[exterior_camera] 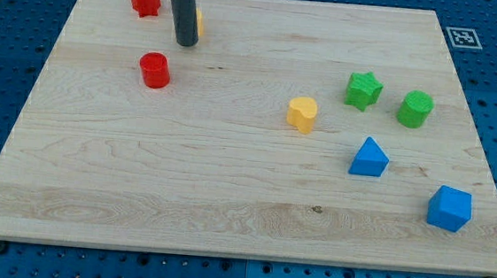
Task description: Point your arm at the red circle
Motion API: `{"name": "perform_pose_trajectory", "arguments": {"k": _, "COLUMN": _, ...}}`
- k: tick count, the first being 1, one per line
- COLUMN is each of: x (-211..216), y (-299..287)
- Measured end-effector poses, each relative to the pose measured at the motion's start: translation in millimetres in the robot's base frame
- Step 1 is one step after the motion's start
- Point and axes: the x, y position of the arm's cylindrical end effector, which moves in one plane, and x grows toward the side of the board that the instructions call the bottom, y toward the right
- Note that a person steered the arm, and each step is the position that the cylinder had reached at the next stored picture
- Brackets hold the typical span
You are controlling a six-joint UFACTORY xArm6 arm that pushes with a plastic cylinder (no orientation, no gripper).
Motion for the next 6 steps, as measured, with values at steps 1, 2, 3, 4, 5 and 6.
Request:
{"name": "perform_pose_trajectory", "arguments": {"k": 1, "x": -1, "y": -11}}
{"name": "perform_pose_trajectory", "arguments": {"k": 2, "x": -1, "y": -39}}
{"name": "perform_pose_trajectory", "arguments": {"k": 3, "x": 2, "y": -74}}
{"name": "perform_pose_trajectory", "arguments": {"k": 4, "x": 35, "y": -78}}
{"name": "perform_pose_trajectory", "arguments": {"k": 5, "x": 74, "y": -70}}
{"name": "perform_pose_trajectory", "arguments": {"k": 6, "x": 96, "y": -70}}
